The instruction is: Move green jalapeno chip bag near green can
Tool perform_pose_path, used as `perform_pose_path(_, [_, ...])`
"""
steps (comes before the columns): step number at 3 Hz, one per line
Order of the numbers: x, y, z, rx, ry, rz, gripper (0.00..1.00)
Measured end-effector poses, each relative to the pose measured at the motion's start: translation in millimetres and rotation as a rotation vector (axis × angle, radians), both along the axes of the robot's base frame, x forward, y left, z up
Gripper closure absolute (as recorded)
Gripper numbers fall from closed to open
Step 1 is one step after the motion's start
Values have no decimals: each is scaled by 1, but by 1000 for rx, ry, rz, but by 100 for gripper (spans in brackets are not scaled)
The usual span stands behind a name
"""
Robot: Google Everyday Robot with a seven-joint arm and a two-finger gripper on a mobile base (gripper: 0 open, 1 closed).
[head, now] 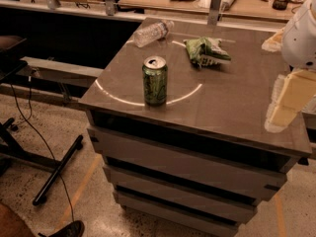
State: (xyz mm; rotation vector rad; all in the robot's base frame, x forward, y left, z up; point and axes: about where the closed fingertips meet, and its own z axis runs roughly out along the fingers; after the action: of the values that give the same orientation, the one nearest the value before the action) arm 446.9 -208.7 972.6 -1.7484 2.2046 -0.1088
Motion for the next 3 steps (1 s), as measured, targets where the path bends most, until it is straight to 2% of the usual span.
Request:
perform_pose_path(1, [35, 7, 0, -12, -46, 22, 0])
perform_pose_path(2, [89, 13, 2, -20, -118, 42, 0])
perform_pose_path(3, [138, 27, 1, 26, -224, 63, 0])
